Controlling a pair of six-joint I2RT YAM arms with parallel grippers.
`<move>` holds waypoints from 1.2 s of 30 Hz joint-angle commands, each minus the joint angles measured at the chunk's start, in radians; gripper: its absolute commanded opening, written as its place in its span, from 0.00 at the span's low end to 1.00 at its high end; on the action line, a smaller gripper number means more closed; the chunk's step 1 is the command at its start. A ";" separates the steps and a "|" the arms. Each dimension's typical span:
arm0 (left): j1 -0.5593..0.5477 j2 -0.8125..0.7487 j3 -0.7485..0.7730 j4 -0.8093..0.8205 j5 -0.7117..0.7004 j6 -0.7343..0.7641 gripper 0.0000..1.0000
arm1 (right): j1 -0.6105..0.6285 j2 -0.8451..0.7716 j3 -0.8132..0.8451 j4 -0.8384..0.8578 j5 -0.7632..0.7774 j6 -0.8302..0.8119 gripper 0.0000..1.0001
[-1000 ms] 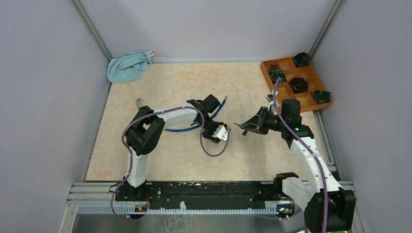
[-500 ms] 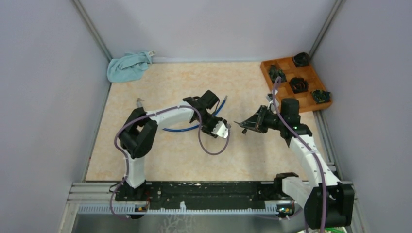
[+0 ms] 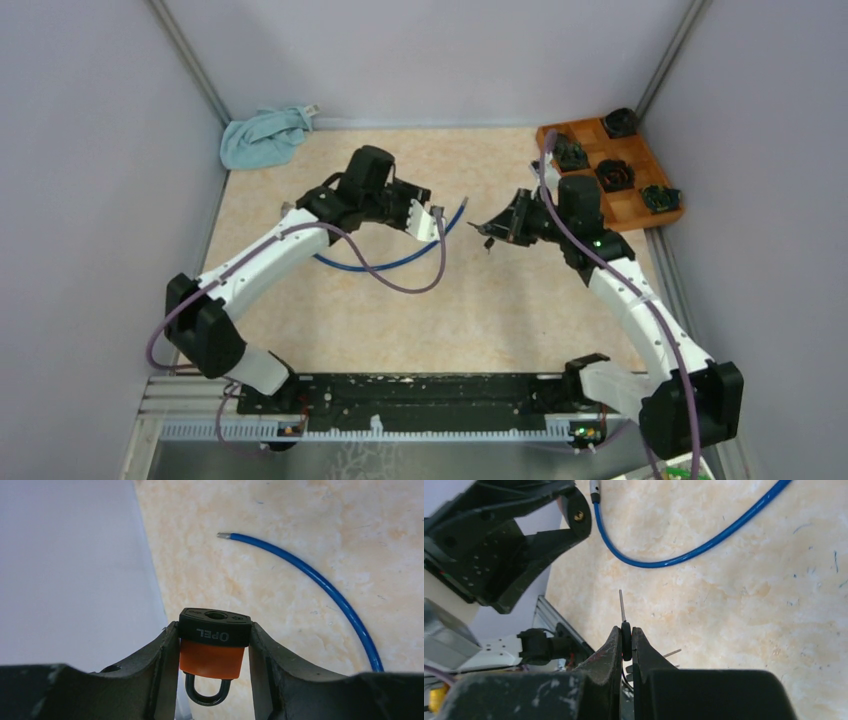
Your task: Unlock with the key
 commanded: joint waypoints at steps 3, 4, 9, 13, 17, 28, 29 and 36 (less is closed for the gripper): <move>0.066 -0.269 -0.184 0.339 0.082 -0.120 0.00 | 0.167 0.006 0.146 0.055 0.200 -0.158 0.00; 0.072 -0.321 -0.237 0.388 0.125 -0.114 0.00 | 0.194 0.002 0.161 0.056 0.222 -0.185 0.00; 0.084 -0.471 -0.395 0.510 0.258 -0.118 0.00 | 0.317 -0.015 0.195 0.070 0.332 -0.299 0.00; 0.098 -0.469 -0.370 0.475 0.246 -0.189 0.00 | 0.382 -0.004 0.200 0.117 0.352 -0.344 0.00; 0.111 -0.492 -0.405 0.505 0.275 -0.203 0.00 | 0.440 0.025 0.222 0.157 0.370 -0.395 0.00; 0.111 -0.514 -0.469 0.531 0.273 -0.114 0.00 | 0.465 0.100 0.301 0.177 0.336 -0.402 0.00; 0.110 -0.515 -0.471 0.537 0.275 -0.111 0.00 | 0.465 0.108 0.313 0.171 0.333 -0.402 0.00; 0.112 -0.514 -0.477 0.561 0.292 -0.081 0.00 | 0.476 0.142 0.340 0.168 0.297 -0.385 0.00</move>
